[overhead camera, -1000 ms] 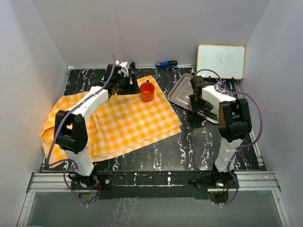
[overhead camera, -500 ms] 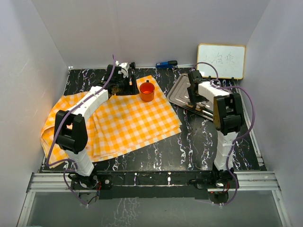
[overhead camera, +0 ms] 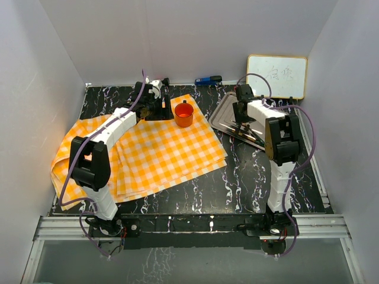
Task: Set the dinner table for one person
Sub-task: Pick up the fork at the center of the board.
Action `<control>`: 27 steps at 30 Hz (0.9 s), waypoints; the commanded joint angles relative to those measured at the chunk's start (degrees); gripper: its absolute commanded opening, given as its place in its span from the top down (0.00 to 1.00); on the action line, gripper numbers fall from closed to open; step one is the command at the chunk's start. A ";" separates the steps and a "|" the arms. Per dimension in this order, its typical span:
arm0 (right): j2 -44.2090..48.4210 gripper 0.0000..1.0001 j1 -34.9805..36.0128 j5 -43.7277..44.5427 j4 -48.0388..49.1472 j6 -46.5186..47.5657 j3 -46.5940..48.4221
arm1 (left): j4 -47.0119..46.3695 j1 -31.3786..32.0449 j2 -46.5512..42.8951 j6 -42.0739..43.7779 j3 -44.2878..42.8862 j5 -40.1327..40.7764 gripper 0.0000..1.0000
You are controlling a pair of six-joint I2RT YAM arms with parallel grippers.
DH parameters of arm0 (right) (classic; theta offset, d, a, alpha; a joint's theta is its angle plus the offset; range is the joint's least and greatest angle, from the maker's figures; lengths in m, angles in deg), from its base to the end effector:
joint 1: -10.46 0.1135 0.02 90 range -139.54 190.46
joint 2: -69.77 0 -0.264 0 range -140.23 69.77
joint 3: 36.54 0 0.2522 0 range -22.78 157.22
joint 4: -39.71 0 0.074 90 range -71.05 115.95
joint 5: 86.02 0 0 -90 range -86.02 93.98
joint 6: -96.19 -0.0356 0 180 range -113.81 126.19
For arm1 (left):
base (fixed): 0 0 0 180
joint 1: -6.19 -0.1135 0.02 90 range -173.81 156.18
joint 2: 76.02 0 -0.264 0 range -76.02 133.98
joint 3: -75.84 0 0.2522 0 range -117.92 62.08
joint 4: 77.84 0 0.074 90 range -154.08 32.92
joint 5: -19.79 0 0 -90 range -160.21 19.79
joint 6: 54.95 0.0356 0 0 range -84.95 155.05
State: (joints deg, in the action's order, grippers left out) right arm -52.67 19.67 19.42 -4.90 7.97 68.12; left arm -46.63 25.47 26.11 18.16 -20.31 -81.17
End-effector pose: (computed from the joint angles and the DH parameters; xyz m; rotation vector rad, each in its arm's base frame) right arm 0.4477 0.0630 0.1633 -0.1645 2.6240 -0.3136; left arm 0.3877 -0.1428 0.2795 0.1549 2.2588 -0.5548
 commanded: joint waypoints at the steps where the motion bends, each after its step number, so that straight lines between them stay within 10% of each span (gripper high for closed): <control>1: -5.98 0.60 0.10 -6.76 0.01 -1.59 1.05 | 1.27 -0.13 -0.45 0.77 -1.18 0.33 0.29; 16: -7.40 1.00 0.06 -16.11 1.86 -3.77 -0.20 | 1.86 -0.13 -0.28 1.50 -0.44 1.80 0.29; 27: -4.30 1.00 0.10 -22.00 5.05 -5.90 1.80 | 1.46 -0.13 -0.94 1.57 0.03 3.21 0.29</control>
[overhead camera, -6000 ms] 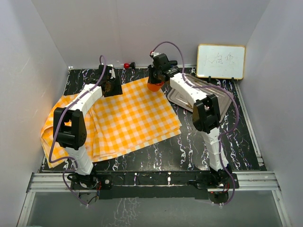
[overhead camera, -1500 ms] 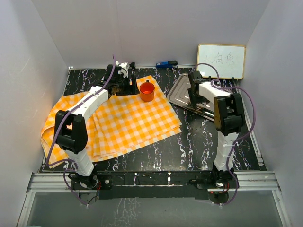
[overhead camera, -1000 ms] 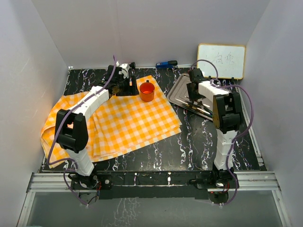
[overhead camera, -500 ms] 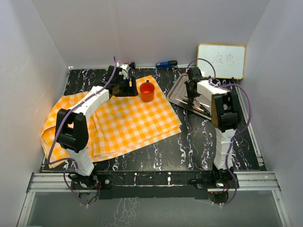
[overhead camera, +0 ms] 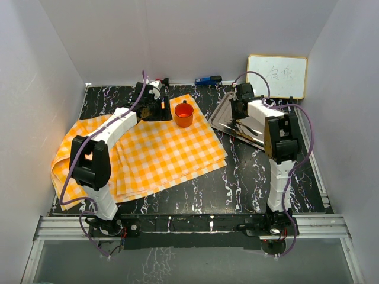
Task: Set the dinner table for one person
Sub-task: Pick up the fork at the center of the board.
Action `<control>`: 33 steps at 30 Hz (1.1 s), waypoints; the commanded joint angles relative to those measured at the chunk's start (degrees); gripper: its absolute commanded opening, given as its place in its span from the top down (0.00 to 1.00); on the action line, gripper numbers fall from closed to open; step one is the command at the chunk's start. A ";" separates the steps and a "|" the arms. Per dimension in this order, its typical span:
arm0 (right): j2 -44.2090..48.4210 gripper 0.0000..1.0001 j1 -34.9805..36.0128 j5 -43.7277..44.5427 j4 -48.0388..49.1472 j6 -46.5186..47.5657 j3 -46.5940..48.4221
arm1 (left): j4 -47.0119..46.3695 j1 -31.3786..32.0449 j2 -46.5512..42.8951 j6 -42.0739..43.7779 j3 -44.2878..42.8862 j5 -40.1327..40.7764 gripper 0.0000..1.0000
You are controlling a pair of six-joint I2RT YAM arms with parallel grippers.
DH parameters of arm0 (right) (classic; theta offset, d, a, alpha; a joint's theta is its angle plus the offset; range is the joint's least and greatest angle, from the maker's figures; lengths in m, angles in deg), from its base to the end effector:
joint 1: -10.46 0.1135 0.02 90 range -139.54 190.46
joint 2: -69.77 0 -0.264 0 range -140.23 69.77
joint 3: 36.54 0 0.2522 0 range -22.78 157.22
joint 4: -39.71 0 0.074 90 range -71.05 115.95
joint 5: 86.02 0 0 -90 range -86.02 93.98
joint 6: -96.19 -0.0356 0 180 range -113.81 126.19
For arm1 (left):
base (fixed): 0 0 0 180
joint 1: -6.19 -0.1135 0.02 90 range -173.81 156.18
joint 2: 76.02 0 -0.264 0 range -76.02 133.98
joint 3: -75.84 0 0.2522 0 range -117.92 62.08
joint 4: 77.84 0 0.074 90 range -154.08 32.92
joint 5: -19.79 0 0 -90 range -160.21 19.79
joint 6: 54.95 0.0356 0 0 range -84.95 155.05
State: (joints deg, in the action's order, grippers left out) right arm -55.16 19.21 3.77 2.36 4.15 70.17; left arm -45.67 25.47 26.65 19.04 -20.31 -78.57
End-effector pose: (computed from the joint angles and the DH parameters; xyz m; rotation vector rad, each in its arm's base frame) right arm 0.4672 0.0720 0.1607 -0.1502 2.5381 0.0787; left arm 0.3888 -0.1415 0.2742 0.1453 2.2800 -0.4914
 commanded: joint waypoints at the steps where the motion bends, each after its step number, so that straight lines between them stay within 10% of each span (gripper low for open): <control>1: -1.93 1.00 0.52 -6.48 -2.35 -2.15 1.15 | 0.41 -0.11 -1.51 0.69 -0.01 0.62 0.29; 19: -11.56 0.90 0.58 -2.79 -9.17 -5.63 27.77 | 0.82 -0.22 -1.16 1.61 0.34 3.53 0.29; 26: -1.03 0.56 0.54 1.86 -9.82 -1.42 20.49 | 0.47 -0.21 0.30 1.44 -0.13 2.13 0.29; 33: 7.18 0.54 0.52 9.95 -14.77 -0.65 7.92 | -0.04 -0.22 0.80 1.22 0.34 1.12 0.28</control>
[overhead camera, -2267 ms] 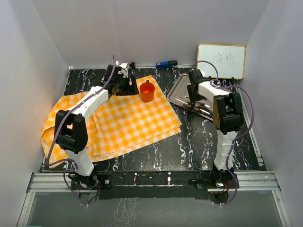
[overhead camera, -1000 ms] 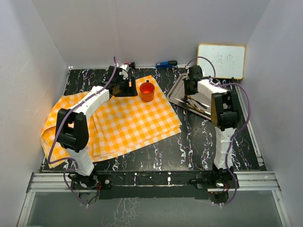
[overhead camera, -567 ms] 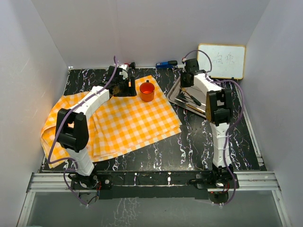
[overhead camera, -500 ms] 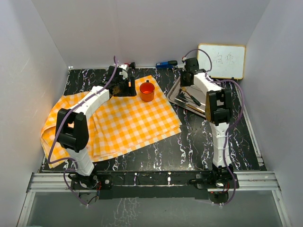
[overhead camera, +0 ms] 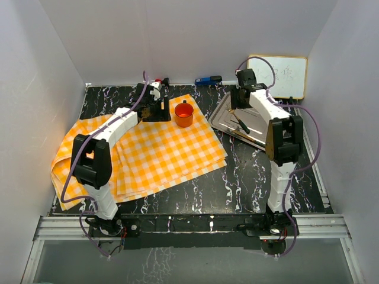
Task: Set the dinner table for one person
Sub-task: Pick up the fork at the center of the board.
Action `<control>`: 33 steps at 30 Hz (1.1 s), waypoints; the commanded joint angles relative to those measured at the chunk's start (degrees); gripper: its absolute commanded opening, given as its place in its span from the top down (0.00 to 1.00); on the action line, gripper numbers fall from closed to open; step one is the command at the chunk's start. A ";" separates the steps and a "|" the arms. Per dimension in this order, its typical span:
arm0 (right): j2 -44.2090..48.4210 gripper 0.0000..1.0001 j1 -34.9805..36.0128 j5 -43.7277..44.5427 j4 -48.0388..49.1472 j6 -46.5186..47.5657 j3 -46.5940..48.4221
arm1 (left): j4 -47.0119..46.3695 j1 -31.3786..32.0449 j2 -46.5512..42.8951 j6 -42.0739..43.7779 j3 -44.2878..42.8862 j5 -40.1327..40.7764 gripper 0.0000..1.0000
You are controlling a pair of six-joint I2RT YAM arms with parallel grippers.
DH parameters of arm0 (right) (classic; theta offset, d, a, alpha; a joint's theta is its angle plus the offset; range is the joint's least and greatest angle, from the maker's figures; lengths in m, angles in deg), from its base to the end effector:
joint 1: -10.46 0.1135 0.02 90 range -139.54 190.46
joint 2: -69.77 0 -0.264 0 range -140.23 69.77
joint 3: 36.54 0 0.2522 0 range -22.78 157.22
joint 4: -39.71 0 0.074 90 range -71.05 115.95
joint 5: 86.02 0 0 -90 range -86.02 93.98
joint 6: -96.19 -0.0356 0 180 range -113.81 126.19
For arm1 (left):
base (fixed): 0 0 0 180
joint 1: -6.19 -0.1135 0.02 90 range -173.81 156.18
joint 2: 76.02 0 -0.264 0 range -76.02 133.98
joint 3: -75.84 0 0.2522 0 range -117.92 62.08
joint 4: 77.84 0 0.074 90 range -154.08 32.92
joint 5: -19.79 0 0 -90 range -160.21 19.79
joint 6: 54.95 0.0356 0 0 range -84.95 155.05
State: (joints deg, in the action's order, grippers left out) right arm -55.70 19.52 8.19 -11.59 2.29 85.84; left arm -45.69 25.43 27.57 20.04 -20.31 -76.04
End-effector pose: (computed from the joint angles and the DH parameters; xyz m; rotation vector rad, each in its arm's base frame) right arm 0.4831 0.0744 0.2259 -0.0836 2.5149 -0.0007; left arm 0.3920 -0.1406 0.2677 0.1396 2.2899 -0.4295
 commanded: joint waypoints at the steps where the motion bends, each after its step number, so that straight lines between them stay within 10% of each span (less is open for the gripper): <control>1: 9.22 0.54 0.25 5.93 0.72 0.93 -11.25 | 0.02 -0.16 -0.06 0.24 0.30 -1.53 0.28; 13: 11.80 0.54 -2.17 2.12 8.81 -0.95 -27.12 | 0.70 -0.15 -0.74 -0.03 1.04 0.05 0.28; 33: 8.38 0.56 -3.79 -0.13 12.38 1.17 -23.75 | 1.34 -0.17 0.60 -0.11 0.47 0.84 0.28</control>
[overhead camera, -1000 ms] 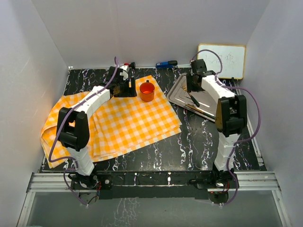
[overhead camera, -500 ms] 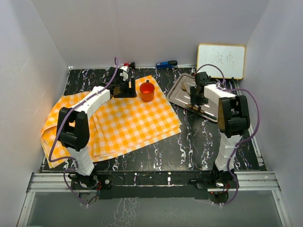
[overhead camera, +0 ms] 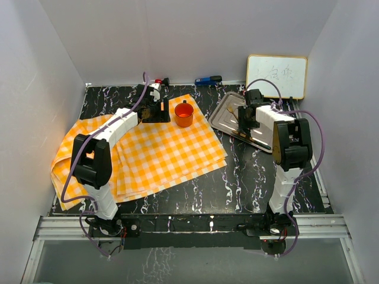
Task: Set the dinner table for one person
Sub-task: Pick up the fork at the center of the board.
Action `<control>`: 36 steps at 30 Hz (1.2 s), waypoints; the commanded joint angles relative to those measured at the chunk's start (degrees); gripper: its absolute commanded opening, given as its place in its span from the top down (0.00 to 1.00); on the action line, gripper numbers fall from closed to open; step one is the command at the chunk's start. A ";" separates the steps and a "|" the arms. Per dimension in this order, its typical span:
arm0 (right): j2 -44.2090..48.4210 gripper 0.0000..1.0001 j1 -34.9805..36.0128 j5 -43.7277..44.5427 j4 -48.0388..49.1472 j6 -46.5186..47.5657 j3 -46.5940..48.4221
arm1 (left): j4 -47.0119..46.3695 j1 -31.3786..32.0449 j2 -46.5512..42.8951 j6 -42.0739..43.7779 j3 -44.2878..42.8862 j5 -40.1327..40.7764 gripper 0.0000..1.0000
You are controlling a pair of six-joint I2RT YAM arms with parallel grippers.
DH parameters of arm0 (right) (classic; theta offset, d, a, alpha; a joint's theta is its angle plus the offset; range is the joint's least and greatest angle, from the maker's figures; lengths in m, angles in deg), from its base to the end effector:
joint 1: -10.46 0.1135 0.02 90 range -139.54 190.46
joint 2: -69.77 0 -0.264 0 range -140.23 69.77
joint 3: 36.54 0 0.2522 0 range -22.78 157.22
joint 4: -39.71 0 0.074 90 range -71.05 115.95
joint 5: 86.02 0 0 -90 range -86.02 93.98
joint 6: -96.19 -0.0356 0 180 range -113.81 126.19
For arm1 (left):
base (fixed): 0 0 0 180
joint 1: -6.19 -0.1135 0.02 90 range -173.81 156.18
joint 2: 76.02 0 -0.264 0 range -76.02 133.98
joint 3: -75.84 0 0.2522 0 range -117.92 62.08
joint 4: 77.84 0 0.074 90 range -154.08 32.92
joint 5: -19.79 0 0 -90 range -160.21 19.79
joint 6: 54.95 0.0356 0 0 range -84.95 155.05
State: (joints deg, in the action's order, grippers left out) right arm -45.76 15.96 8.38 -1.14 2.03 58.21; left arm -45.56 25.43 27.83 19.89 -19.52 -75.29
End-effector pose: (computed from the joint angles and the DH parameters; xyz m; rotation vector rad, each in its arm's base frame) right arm 0.4199 0.0377 0.1659 -0.0052 2.6418 -0.0449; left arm 0.3913 -0.1399 0.2611 0.1293 2.3100 -0.4114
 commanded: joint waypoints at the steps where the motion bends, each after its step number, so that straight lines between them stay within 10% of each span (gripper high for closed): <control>1: -2.22 0.57 -0.28 -0.97 1.97 1.45 4.40 | 1.25 -0.17 0.54 0.00 -0.39 0.00 0.28; 12: -4.43 1.00 -0.25 -8.33 6.38 -1.03 1.16 | 1.61 -0.12 0.39 0.46 -0.26 0.86 0.28; 36: 23.06 1.00 7.05 -22.28 8.25 -7.90 2.88 | 4.02 -0.57 -6.06 -3.56 -1.71 10.95 0.28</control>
State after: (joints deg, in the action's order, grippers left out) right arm -25.87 18.40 -9.08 5.18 -4.33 59.02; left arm -43.72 25.36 25.74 17.84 -19.54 -67.86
